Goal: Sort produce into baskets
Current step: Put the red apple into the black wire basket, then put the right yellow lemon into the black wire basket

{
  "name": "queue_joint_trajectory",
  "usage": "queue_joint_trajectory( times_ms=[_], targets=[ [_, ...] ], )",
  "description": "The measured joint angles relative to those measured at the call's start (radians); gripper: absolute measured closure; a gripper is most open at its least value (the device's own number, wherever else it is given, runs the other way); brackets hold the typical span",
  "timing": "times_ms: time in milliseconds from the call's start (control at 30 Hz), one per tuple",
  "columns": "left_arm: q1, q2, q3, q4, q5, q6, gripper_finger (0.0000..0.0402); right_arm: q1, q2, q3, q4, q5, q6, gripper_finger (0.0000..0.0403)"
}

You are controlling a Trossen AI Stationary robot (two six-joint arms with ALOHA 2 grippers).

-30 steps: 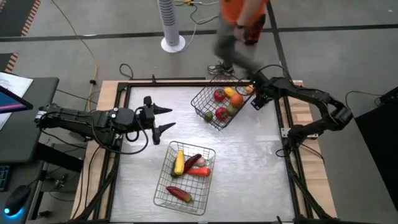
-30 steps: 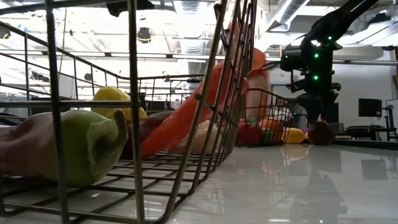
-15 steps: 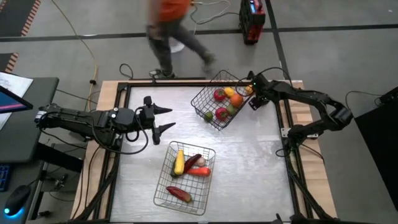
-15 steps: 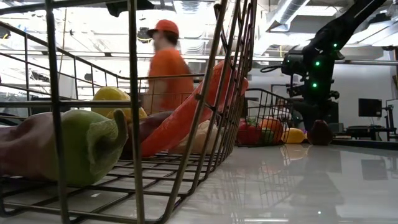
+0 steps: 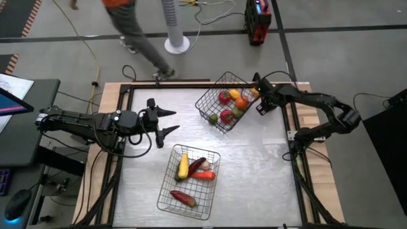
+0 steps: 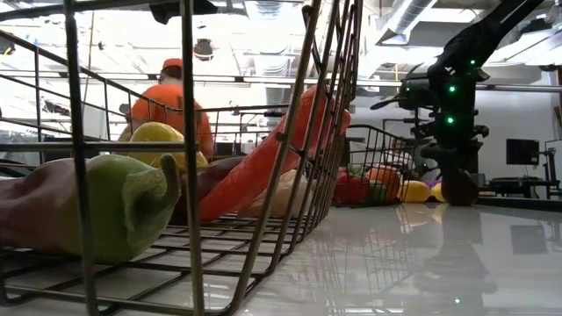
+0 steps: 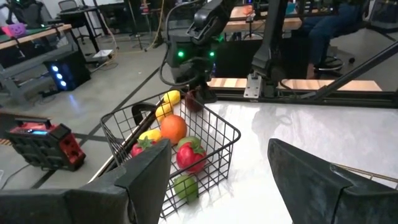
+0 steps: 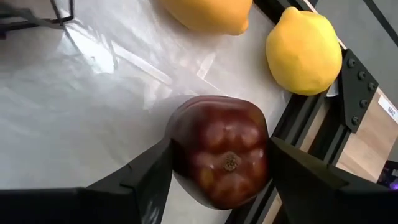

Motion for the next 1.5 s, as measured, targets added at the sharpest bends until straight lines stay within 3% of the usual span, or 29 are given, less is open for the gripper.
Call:
queue_joint_trajectory(
  times_ms=[267,567,733,867,1133,1300,1500],
  targets=[
    [0.0,0.0,0.0,-0.001,0.0,-0.003,0.0146,0.113,-0.001,0.061,-0.167,-0.006,0.071,0.0132],
    [0.0,0.0,0.0,-0.001,0.0,-0.003,0.0146,0.291,-0.026,0.302,-0.418,0.058,0.246,0.0132],
    [0.0,0.0,0.0,-0.001,0.0,-0.003,0.0146,0.393,-0.028,0.493,-0.548,0.209,0.353,0.0132],
    [0.0,0.0,0.0,0.002,0.0,-0.003,0.0146,0.464,-0.028,0.579,-0.487,0.32,0.377,0.0132],
    [0.0,0.0,0.0,0.007,0.002,-0.011,0.0146,0.5,0.0,0.523,-0.086,0.137,0.121,0.0126],
    [0.0,0.0,0.0,0.001,0.007,-0.013,0.0146,0.434,0.075,0.513,-0.073,-0.032,0.081,0.0095],
    [0.0,0.0,0.0,-0.001,0.006,-0.012,0.0146,0.336,0.126,0.513,-0.103,-0.058,0.031,0.0056]
  ],
)
